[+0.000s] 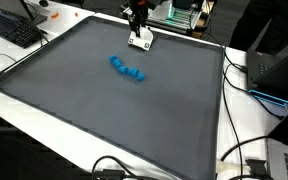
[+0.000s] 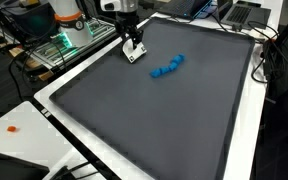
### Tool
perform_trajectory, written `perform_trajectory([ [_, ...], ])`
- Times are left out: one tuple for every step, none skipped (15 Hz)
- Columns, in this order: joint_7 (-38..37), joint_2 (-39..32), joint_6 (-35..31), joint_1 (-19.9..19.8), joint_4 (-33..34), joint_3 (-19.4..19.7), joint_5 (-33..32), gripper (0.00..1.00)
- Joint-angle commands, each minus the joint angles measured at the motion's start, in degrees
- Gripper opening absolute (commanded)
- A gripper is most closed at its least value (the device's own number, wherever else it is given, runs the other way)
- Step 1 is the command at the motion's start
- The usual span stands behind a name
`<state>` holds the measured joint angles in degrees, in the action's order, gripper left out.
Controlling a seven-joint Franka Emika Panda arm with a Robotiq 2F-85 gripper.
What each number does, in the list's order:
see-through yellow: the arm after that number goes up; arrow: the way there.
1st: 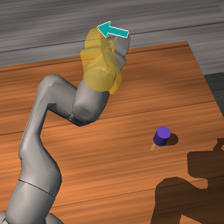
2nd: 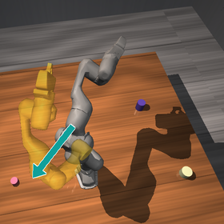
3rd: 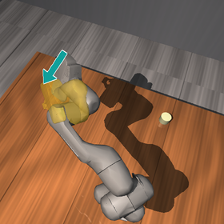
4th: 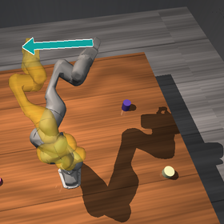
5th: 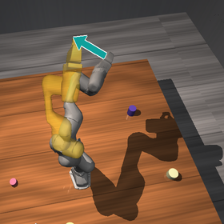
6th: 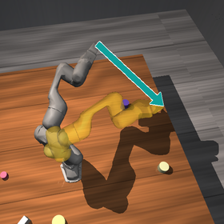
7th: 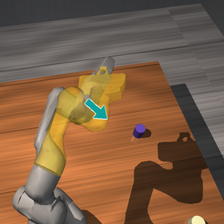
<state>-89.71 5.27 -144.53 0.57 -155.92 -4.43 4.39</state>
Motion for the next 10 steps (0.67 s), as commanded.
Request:
perform_trajectory([
  [-2.25, 4.66, 8.17, -0.38, 1.19, -0.38, -4.93, 0.96],
  [-1.22, 5.39, 9.93, -0.26, 1.82, -0.46, -5.26, 0.99],
  [0.66, 6.36, 11.45, -0.06, 2.31, -0.58, -6.02, 1.00],
  [3.55, 7.53, 11.87, 0.25, 2.59, -0.57, -6.19, 1.00],
  [4.86, 8.23, 13.14, 0.22, 3.23, -0.87, -7.43, 1.00],
  [7.56, 9.06, 14.01, 0.33, 3.69, -1.08, -8.42, 1.00],
  [10.74, 9.93, 14.91, 0.69, 4.29, -1.12, -8.27, 1.00],
  [13.44, 10.66, 15.51, 0.84, 4.87, -1.29, -8.42, 1.00],
  [16.23, 11.46, 15.81, 0.98, 5.32, -1.50, -8.44, 1.00],
  [19.08, 12.00, 16.26, 1.14, 5.97, -1.67, -8.32, 1.00],
])
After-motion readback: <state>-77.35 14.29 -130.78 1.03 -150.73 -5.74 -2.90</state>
